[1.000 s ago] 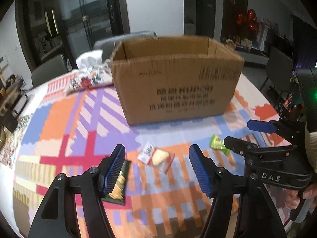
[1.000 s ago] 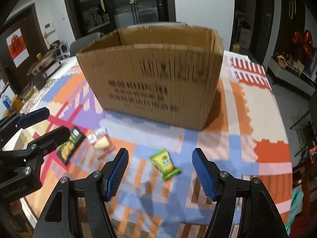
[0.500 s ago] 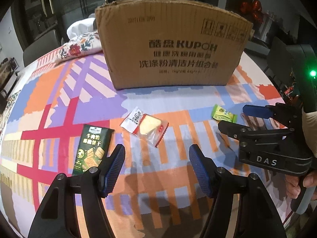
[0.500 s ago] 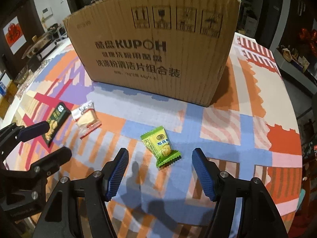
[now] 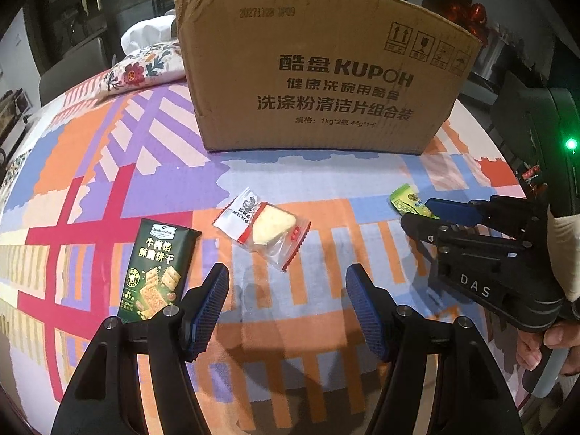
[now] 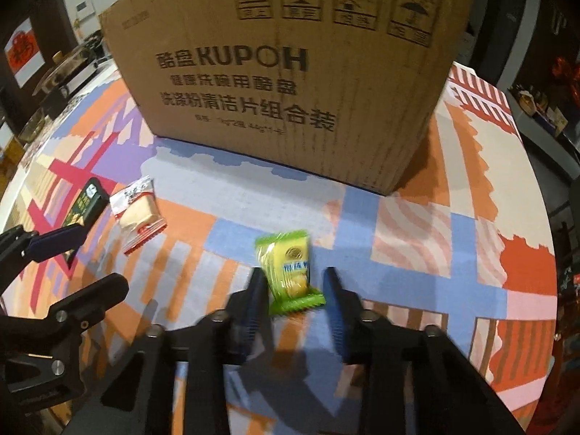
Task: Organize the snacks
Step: 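Grasp the yellow-green candy with the right gripper while the left grasps the white-and-red cake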
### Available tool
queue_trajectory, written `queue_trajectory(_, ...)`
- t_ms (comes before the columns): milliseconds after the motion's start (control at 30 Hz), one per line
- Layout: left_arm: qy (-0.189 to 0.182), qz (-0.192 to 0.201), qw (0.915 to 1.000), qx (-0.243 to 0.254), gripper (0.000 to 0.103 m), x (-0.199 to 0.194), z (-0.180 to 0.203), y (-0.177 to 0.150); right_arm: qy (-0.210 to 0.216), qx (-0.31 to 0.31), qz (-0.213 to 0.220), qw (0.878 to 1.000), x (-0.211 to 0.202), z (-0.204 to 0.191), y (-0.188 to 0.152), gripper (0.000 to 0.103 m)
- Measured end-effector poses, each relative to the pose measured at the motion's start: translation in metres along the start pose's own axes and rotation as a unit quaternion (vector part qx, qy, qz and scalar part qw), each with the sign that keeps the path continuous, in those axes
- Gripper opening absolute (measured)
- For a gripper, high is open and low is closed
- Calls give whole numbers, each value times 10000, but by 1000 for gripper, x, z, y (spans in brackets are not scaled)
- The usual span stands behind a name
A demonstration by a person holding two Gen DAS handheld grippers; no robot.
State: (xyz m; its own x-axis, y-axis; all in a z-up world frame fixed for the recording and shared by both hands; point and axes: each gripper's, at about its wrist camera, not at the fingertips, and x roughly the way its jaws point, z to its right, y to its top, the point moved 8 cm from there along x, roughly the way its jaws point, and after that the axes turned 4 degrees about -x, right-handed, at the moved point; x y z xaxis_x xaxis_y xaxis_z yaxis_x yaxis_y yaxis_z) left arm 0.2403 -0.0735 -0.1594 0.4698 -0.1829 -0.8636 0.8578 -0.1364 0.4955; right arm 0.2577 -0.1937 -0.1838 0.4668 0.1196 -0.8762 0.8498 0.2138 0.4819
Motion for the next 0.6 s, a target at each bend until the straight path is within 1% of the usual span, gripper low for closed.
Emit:
queue_trajectory(200,-106,94,9998,-132,66,-8,-10,2,149,100,187,9997,-10,-12,3,30)
queue_trajectory(400,-474,194,9980,-361,66,-14,-19,5,206,308,519,9980,-26,-25,14,30)
queue_trajectory(500,-511,196,9974,-463,66,-11,-23,8,225,365,569,9975,-28,-30,17,30)
queue_trajectory(600,-632,171,9962,-574,66,-6,-24,11,260,454,585,9969,-28,-32,16,30)
